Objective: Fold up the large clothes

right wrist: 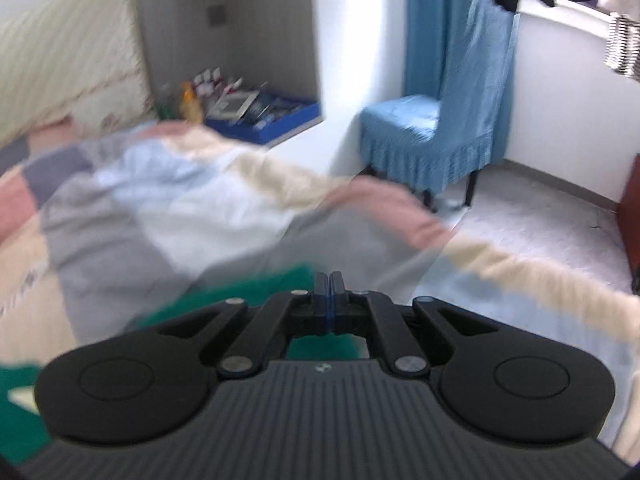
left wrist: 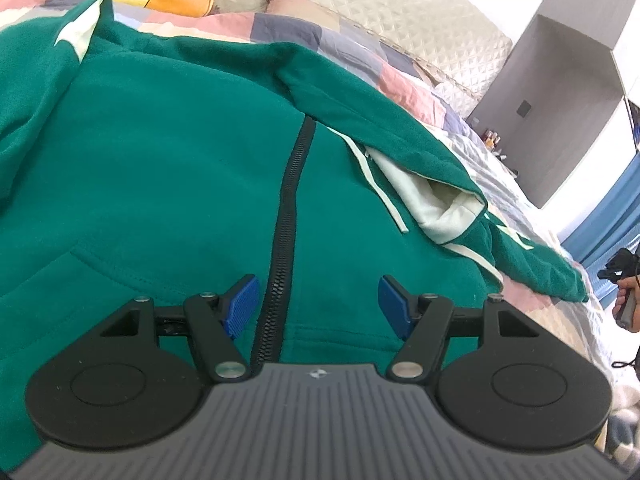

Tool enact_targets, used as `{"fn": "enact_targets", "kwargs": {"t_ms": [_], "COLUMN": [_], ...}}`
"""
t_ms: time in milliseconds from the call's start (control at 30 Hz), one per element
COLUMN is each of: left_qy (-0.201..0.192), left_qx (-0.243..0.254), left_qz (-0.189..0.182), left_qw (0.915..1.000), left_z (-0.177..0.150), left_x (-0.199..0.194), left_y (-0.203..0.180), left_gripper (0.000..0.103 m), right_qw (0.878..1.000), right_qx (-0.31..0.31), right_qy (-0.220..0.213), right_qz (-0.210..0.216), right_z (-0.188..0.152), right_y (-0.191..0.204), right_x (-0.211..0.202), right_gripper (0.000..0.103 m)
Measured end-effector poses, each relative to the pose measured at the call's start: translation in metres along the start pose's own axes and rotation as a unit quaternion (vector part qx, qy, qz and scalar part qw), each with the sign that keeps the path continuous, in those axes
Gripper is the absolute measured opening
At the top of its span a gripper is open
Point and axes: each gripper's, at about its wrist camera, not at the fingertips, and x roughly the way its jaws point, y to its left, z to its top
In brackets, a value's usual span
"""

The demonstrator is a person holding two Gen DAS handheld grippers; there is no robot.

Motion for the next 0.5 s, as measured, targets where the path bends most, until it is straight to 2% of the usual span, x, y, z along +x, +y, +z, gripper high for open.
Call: {"fn": "enact_targets", "kwargs": {"t_ms": [100, 200, 367, 500], "left_qy": [0.002, -0.007, -0.019, -0.029], "left_qx": [0.006, 0.021, 0.042, 0.064], "left_qz": [0.002, 0.002, -0.009, -0.022], "left_qw": [1.0000, 0.9997, 0.9989, 0.9973], "left_z": [0.001, 0.002, 0.000, -0.005], "left_x": [0.000, -0.006, -0.024, -0.045], "left_y": [-0.004, -0.010, -0.024, -0.038], "left_gripper": [0.071, 0.071, 0.071, 0.071], "right_qw": [0.999, 0.996, 0.984, 0.971], "right_qx": [-0.019, -0.029, -0.037, -0.051], "right_qy": [0.006, 0.000, -0.012, -0.017], "right_qz": [0.036, 0.085, 0.172, 0.235], "right_z": [-0.007, -0.006, -0.014, -0.033], "right_y": [0.018, 0.036, 0.058, 0.074], "right_x": [-0.015, -0.047, -0.124, -0.194], "right_gripper": [0.004, 0.004, 0.004, 0.004]}}
